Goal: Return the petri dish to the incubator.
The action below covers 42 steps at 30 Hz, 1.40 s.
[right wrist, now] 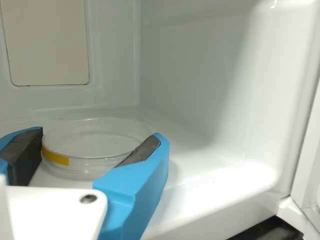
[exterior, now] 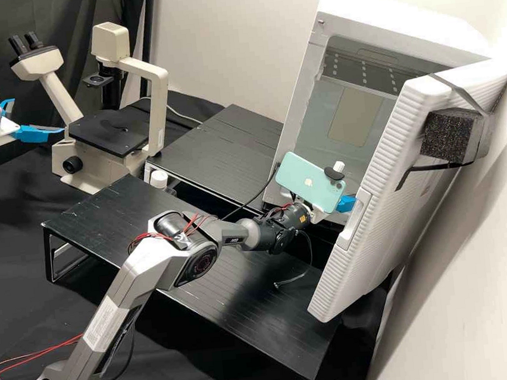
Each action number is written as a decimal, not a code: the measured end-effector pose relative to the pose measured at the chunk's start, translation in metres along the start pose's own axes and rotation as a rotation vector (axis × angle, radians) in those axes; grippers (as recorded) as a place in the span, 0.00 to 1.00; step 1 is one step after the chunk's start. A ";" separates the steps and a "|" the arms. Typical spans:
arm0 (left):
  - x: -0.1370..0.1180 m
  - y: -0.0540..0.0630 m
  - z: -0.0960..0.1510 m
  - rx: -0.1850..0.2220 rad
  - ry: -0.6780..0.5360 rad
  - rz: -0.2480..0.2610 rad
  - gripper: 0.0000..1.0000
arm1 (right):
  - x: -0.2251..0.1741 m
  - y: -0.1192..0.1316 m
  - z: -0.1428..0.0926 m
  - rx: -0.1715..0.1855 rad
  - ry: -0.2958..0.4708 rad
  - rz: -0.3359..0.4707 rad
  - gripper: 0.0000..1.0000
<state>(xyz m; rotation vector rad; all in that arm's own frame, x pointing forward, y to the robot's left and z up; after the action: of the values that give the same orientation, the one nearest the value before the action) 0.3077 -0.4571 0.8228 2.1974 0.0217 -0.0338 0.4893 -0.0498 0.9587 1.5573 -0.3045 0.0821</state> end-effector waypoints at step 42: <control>0.000 0.000 0.000 0.000 0.000 0.000 1.00 | -0.182 0.047 -0.008 0.140 0.260 0.220 1.00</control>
<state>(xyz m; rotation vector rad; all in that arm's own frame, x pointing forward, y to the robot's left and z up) 0.3077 -0.4571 0.8228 2.1974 0.0217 -0.0338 0.3041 -0.0152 0.9601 1.6249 -0.2674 0.4825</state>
